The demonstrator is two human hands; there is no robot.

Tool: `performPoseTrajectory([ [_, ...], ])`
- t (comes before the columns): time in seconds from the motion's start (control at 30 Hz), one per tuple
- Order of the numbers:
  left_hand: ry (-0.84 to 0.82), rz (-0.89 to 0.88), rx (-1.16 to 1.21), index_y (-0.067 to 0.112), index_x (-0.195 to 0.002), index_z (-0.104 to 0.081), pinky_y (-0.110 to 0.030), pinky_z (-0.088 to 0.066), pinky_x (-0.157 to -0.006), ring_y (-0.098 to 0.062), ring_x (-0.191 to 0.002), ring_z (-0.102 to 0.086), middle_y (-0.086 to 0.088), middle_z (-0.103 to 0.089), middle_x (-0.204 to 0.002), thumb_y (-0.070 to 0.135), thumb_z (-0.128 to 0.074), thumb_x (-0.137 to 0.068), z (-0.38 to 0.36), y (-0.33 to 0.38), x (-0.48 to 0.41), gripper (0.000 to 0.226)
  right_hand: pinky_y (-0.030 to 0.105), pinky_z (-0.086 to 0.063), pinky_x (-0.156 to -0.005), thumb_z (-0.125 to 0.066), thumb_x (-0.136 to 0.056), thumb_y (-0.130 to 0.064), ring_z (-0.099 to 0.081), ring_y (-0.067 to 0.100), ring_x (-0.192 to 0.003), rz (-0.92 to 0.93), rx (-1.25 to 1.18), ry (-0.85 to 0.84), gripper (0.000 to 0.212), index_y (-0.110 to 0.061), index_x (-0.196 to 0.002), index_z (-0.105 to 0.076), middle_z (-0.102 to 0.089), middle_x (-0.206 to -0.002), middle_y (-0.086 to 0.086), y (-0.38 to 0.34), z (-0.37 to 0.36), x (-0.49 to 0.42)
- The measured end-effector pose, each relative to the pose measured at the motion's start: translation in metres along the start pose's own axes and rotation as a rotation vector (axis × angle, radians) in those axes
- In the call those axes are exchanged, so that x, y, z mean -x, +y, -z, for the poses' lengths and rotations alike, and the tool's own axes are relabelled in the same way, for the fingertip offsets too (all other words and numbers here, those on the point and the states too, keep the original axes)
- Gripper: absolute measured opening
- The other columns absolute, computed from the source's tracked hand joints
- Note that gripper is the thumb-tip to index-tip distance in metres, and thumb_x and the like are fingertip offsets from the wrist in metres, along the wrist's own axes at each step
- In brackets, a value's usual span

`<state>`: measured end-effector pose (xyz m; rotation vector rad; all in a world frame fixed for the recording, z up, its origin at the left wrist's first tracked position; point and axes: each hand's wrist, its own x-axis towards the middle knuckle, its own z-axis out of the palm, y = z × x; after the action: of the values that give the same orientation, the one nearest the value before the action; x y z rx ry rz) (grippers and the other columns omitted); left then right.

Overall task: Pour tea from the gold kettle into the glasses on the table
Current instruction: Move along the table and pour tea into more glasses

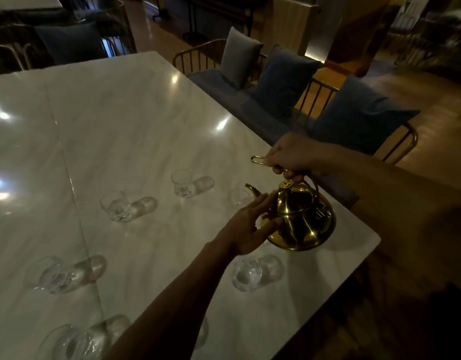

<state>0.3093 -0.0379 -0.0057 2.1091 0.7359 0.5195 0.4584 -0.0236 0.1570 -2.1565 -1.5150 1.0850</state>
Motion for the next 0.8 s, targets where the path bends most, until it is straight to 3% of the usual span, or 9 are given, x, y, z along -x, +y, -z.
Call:
performPoseTrajectory([
  [0.17, 0.066, 0.028, 0.010, 0.027, -0.157, -0.032, -0.045, -0.047, -0.109, -0.015, -0.135, -0.052, 0.003, -0.051, -0.151, 0.040, -0.053, -0.102, -0.014, -0.003, -0.020, 0.061, 0.015, -0.039, -0.037, -0.054, -0.099, -0.018, -0.047, 0.009, -0.046, 0.064, 0.150, -0.016, 0.028, 0.002, -0.113, -0.067, -0.059, -0.068, 0.004, 0.010, 0.004, -0.026],
  [0.4, 0.105, 0.076, 0.041, 0.028, -0.155, -0.033, -0.027, -0.044, -0.105, -0.008, -0.131, -0.053, 0.002, -0.058, -0.145, 0.030, -0.061, -0.100, -0.026, -0.015, -0.042, 0.062, 0.026, -0.050, -0.058, -0.056, -0.097, -0.018, -0.059, 0.019, -0.063, 0.137, 0.280, -0.064, 0.029, 0.004, -0.110, -0.069, -0.066, -0.081, 0.012, 0.018, -0.002, -0.066],
  [0.5, 0.111, 0.089, 0.060, 0.023, -0.155, -0.033, -0.029, -0.044, -0.108, -0.009, -0.133, -0.051, -0.001, -0.057, -0.145, 0.029, -0.061, -0.100, -0.030, -0.020, -0.049, 0.062, 0.027, -0.054, -0.063, -0.056, -0.098, -0.018, -0.063, 0.020, -0.067, 0.150, 0.345, -0.077, 0.028, 0.004, -0.111, -0.069, -0.070, -0.093, 0.017, 0.018, -0.006, -0.079],
  [0.6, 0.129, 0.118, 0.091, 0.024, -0.155, -0.034, -0.030, -0.044, -0.108, -0.012, -0.135, -0.052, 0.000, -0.058, -0.144, 0.030, -0.062, -0.099, -0.032, -0.024, -0.052, 0.063, 0.028, -0.056, -0.062, -0.057, -0.096, -0.018, -0.066, 0.019, -0.067, 0.148, 0.406, -0.075, 0.029, 0.002, -0.112, -0.069, -0.071, -0.088, 0.012, 0.020, -0.009, -0.092],
  [0.7, 0.140, 0.156, 0.107, 0.025, -0.155, -0.032, -0.013, -0.041, -0.100, -0.004, -0.131, -0.051, 0.001, -0.059, -0.142, 0.030, -0.063, -0.098, -0.034, -0.028, -0.054, 0.065, 0.031, -0.061, -0.070, -0.056, -0.098, -0.020, -0.072, 0.022, -0.075, 0.152, 0.469, -0.107, 0.029, 0.001, -0.111, -0.070, -0.073, -0.091, 0.012, 0.019, -0.013, -0.101],
  [0.8, 0.156, 0.187, 0.132, 0.027, -0.152, -0.026, 0.007, -0.031, -0.090, 0.017, -0.121, -0.037, 0.007, -0.055, -0.141, 0.030, -0.064, -0.097, -0.035, -0.032, -0.055, 0.067, 0.027, -0.056, -0.063, -0.057, -0.097, -0.020, -0.072, 0.025, -0.078, 0.158, 0.469, -0.117, 0.027, 0.001, -0.108, -0.070, -0.072, -0.093, 0.015, 0.017, -0.018, -0.107],
])
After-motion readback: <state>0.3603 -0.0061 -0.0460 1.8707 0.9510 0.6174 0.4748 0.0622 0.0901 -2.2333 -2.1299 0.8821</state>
